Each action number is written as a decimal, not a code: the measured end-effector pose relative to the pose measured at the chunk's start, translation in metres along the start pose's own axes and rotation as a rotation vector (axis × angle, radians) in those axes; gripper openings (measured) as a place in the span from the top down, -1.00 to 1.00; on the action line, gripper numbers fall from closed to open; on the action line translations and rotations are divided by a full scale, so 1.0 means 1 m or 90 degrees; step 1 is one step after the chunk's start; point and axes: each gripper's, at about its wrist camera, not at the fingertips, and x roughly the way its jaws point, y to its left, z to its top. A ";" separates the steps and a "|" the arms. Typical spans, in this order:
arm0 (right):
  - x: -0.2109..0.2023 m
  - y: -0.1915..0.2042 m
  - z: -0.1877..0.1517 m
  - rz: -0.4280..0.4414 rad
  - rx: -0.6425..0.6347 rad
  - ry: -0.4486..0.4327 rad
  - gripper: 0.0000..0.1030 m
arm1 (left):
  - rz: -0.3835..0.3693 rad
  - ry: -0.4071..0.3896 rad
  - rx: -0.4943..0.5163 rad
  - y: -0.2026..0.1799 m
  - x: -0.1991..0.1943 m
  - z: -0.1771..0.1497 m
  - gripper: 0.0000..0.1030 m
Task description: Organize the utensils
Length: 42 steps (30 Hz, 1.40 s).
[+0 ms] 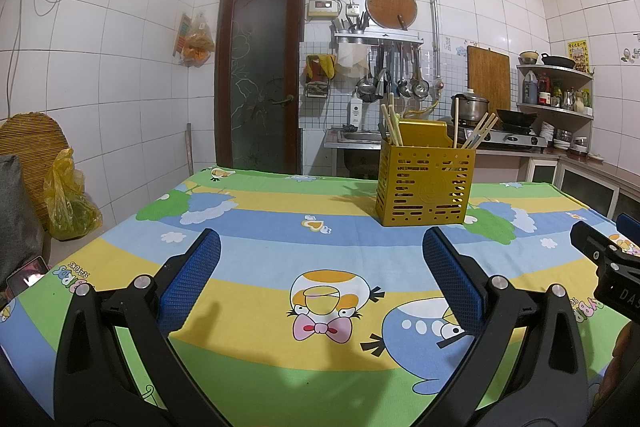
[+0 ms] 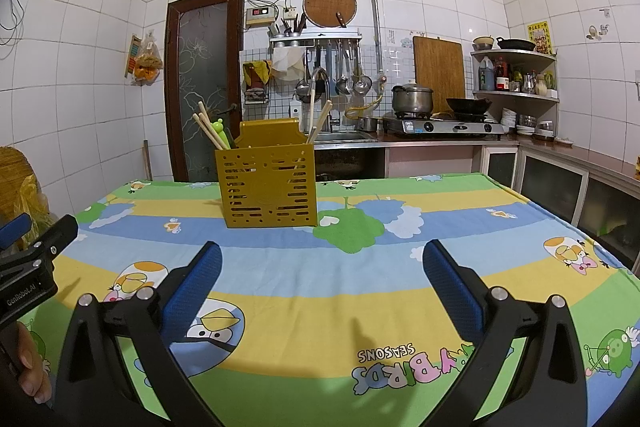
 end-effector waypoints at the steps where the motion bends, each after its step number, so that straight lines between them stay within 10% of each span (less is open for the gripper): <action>1: 0.000 0.000 0.000 0.000 0.000 0.000 -0.91 | 0.000 0.000 0.000 0.000 0.000 0.000 -0.90; 42: 0.000 0.000 -0.003 0.000 0.000 -0.001 -0.91 | 0.005 -0.002 0.000 0.001 0.000 0.003 -0.90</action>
